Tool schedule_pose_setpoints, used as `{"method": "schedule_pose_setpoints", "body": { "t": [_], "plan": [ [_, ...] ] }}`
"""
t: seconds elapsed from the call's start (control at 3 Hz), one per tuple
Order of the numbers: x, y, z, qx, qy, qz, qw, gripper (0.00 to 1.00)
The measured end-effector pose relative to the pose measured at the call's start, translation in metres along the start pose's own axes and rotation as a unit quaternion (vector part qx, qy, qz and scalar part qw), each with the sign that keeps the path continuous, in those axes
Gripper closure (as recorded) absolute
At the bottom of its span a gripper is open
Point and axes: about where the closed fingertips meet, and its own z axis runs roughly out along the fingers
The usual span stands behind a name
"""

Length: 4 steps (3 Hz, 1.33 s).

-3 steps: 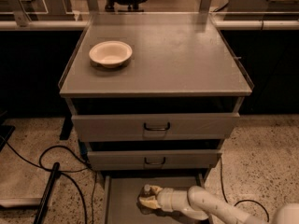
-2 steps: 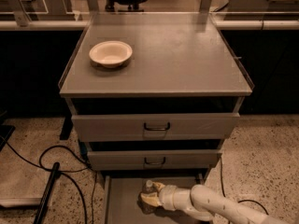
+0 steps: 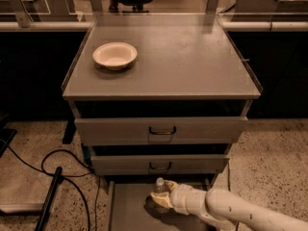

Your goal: Pick water bottle from bottom drawer and place on counter

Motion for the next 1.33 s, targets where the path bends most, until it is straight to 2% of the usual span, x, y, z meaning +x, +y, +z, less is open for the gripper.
{"method": "schedule_pose_setpoints", "body": {
  "t": [0.33, 0.67, 1.0, 1.33],
  "plan": [
    [-0.005, 0.001, -0.004, 0.001, 0.002, -0.008, 1.0000, 1.00],
    [-0.014, 0.000, -0.014, 0.007, 0.002, -0.002, 1.0000, 1.00],
    [-0.047, -0.002, -0.049, 0.052, -0.010, -0.003, 0.9986, 1.00],
    [-0.099, -0.006, -0.099, 0.111, -0.025, -0.031, 0.9930, 1.00]
  ]
}}
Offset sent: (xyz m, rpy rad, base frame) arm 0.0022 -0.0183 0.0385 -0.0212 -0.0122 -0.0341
